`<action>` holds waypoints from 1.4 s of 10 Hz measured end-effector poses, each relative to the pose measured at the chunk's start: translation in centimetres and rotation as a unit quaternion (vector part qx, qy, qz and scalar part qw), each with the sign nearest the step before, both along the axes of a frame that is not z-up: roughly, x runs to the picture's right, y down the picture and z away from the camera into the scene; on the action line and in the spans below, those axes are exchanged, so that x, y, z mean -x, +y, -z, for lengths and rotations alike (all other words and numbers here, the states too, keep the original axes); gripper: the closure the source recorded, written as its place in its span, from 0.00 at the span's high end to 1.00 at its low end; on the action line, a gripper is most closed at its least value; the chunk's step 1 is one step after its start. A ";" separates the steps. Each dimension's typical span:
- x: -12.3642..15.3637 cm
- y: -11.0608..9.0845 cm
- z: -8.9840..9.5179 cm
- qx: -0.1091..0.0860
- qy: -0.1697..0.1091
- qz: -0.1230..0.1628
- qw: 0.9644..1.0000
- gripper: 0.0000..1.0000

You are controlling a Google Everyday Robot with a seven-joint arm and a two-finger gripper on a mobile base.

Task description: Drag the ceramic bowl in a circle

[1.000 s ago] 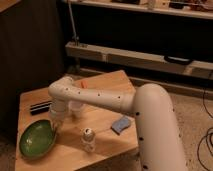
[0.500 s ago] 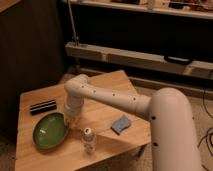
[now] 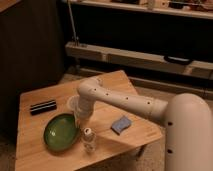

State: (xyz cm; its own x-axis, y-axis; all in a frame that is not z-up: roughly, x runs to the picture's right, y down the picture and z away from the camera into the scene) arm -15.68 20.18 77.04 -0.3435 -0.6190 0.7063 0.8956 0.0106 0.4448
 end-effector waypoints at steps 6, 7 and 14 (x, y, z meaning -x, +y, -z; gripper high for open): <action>6.1 3.7 3.2 -0.015 -0.070 0.148 0.986 0.00; 7.9 3.4 2.9 -0.013 -0.079 0.151 0.985 0.00; 12.0 -0.1 -0.5 0.026 -0.072 0.084 0.993 0.00</action>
